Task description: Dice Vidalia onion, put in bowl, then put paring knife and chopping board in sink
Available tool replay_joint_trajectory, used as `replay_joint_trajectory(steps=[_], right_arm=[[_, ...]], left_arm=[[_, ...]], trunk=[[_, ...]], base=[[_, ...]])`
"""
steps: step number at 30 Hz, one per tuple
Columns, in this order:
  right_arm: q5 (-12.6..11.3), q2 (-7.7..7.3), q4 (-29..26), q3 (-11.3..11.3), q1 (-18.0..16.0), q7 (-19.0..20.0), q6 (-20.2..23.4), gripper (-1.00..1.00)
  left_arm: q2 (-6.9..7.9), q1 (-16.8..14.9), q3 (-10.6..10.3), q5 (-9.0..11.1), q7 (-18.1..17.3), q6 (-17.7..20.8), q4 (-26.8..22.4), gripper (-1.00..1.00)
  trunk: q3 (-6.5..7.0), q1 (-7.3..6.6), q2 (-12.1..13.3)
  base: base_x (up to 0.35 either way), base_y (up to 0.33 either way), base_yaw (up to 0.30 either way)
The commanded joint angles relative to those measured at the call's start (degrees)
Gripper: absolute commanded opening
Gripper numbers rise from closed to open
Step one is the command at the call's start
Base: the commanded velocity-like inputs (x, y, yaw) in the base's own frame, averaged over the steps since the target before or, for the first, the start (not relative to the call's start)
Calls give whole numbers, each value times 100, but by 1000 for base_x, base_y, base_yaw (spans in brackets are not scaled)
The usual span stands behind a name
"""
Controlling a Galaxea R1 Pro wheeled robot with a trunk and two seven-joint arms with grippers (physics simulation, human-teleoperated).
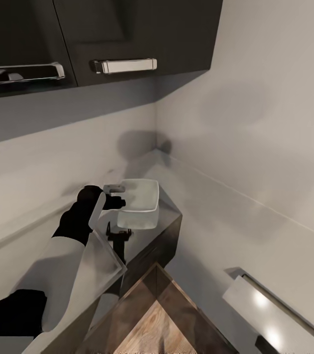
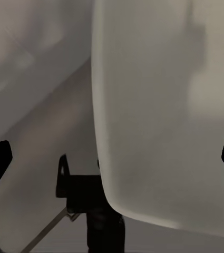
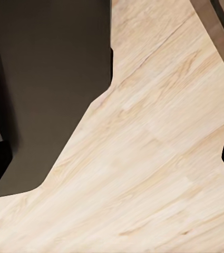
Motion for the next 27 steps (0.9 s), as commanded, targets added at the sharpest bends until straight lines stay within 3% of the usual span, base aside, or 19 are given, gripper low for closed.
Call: replay_joint_trajectory(steps=[1,26,27], right_arm=[[60,0,5,-49,-4,-22,-17,100],[60,5,5,-49,-4,-16,-17,100],[60,5,5,-49,-4,-16,-17,100]], left_arm=[[1,-4,-8,58,56,21,-4,100],[1,-6,-9,53,56,21,-45,100],[1,-5,-9,51,56,21,-68,-100]], trunk=[[-19,3,-11],[-235,3,-11],[-237,3,-11]], base=[[0,0,0],[0,0,0],[0,0,0]])
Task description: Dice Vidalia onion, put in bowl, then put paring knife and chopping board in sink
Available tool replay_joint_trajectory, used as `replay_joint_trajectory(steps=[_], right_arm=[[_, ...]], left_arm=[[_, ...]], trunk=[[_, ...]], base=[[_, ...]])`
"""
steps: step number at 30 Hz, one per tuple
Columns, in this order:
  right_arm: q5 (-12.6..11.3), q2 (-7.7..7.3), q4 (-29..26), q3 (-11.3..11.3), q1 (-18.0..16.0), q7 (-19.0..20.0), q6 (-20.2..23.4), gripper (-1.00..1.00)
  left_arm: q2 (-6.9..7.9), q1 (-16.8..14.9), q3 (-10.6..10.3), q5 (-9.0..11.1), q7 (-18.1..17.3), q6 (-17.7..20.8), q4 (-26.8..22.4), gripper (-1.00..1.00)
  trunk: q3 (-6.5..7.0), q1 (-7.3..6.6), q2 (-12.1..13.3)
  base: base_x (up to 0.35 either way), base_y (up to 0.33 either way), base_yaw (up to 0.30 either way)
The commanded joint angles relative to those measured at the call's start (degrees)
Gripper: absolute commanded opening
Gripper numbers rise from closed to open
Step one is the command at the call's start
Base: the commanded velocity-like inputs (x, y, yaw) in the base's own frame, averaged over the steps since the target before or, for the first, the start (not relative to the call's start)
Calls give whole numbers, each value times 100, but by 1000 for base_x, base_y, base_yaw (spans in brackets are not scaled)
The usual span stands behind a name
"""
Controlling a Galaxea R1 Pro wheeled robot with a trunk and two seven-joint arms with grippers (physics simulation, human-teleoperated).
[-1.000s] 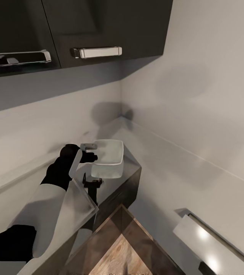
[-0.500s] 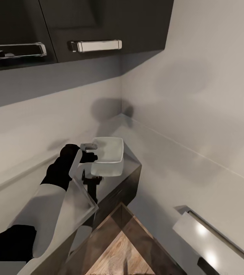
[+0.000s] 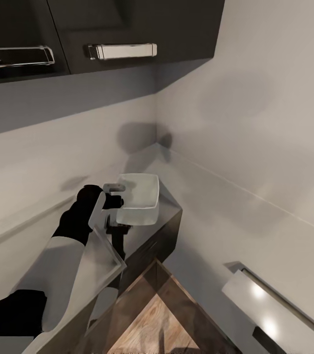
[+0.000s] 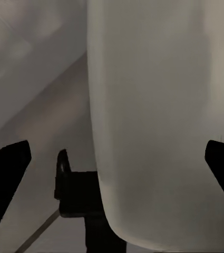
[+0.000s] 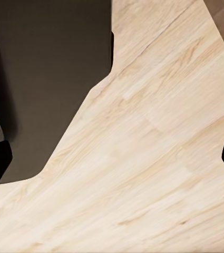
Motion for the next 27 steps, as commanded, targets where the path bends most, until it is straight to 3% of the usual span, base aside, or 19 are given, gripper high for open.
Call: replay_joint_trajectory(steps=[1,17,27], right_arm=[[60,2,5,-49,-3,-20,-17,100],[60,-2,5,-49,-3,-20,-20,100],[60,-1,11,-49,-3,-20,-214,100]], left_arm=[[1,-3,-8,52,57,21,-10,-100],[1,-4,-8,52,57,21,-32,-100],[1,-4,-8,51,57,24,-46,-100]], trunk=[[-10,3,-10],[-9,3,-10],[71,3,-10]], base=[[0,0,0],[0,0,0],[0,0,0]])
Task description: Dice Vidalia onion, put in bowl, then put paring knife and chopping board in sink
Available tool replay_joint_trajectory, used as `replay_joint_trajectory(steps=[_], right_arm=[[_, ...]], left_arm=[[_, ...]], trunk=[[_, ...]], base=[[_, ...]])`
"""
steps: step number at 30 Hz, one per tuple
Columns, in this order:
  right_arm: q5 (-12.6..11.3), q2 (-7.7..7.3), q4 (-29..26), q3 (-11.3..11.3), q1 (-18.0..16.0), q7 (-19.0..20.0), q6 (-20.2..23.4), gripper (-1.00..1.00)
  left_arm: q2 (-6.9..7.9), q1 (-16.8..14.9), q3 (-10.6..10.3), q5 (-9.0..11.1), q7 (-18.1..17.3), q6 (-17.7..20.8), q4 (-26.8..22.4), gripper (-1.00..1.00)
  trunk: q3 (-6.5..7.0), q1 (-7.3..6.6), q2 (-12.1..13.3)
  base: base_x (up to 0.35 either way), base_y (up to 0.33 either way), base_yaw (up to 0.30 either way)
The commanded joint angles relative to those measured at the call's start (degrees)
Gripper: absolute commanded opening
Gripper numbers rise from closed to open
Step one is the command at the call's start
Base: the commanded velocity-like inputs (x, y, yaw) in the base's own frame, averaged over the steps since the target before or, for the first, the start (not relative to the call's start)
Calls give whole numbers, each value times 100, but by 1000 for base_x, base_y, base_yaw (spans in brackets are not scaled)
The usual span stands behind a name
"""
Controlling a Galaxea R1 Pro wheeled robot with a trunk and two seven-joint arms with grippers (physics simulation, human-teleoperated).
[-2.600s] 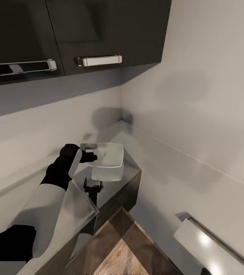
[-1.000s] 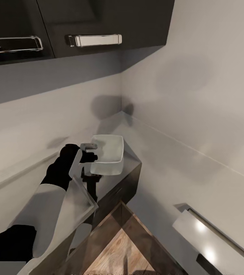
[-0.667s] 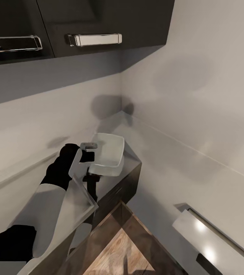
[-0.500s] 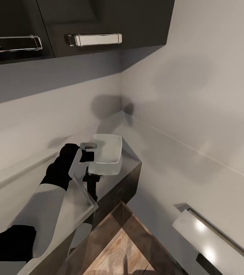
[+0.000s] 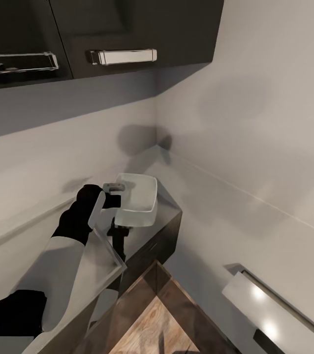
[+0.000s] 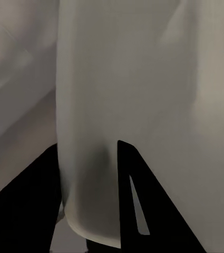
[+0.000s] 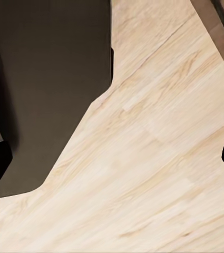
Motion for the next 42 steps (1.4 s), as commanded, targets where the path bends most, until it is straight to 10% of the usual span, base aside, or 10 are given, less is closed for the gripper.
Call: replay_joint_trajectory(steps=[1,42], right_arm=[[60,4,7,-49,-3,-21,-22,100],[68,-16,-2,-51,-3,-25,-950,100]], left_arm=[[1,-7,-8,53,52,22,-15,-100],[8,-10,1,71,57,70,-654,-100]], trunk=[[0,3,-9],[372,3,-9]], base=[[0,0,0],[-93,43,3]])
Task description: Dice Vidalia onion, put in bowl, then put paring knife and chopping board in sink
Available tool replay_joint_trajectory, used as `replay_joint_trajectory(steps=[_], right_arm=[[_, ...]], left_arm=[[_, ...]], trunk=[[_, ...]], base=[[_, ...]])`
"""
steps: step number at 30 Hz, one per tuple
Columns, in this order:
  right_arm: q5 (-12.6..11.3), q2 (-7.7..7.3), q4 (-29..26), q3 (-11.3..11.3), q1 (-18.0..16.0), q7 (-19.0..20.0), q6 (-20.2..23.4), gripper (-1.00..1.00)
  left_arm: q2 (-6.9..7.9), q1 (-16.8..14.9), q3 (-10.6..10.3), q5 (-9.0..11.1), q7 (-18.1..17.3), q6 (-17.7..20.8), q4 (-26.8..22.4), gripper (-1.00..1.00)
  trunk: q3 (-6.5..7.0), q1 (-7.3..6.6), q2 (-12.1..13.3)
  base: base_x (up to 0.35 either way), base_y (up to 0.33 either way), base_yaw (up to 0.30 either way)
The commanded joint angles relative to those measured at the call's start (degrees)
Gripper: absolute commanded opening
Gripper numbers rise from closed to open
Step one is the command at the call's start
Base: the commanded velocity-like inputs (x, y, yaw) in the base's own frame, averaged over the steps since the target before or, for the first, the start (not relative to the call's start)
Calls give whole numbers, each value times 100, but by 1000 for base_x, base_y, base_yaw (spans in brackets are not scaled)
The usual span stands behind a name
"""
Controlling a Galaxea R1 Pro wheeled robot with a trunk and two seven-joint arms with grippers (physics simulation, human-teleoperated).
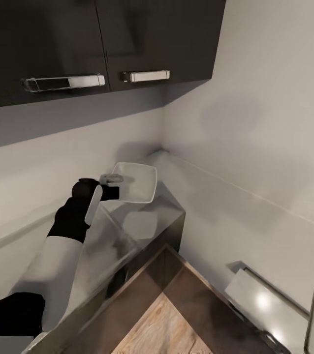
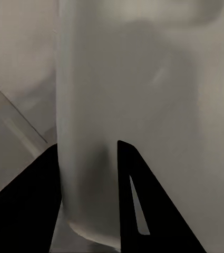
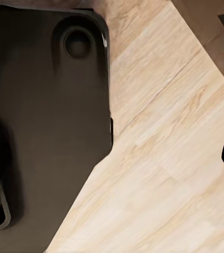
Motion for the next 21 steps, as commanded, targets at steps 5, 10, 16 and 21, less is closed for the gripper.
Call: replay_joint_trajectory(steps=[5,10,16,21], right_arm=[[60,-3,5,-47,-3,-21,-87,100],[65,4,-2,-47,-3,-26,-100,100],[68,5,-4,-47,-3,-28,-99,100],[62,5,-4,-47,-3,-28,-99,100]], left_arm=[[-3,0,-7,64,57,19,-3,-100],[-3,2,-7,64,57,19,-1,-100],[1,0,-7,64,58,19,-8,-100],[2,-1,-7,64,58,19,-14,-100]], trunk=[[1,0,-11],[7,0,-11],[10,0,-11],[10,0,-11]], base=[[-281,144,20],[-281,145,126],[-282,144,264],[-283,147,282]])
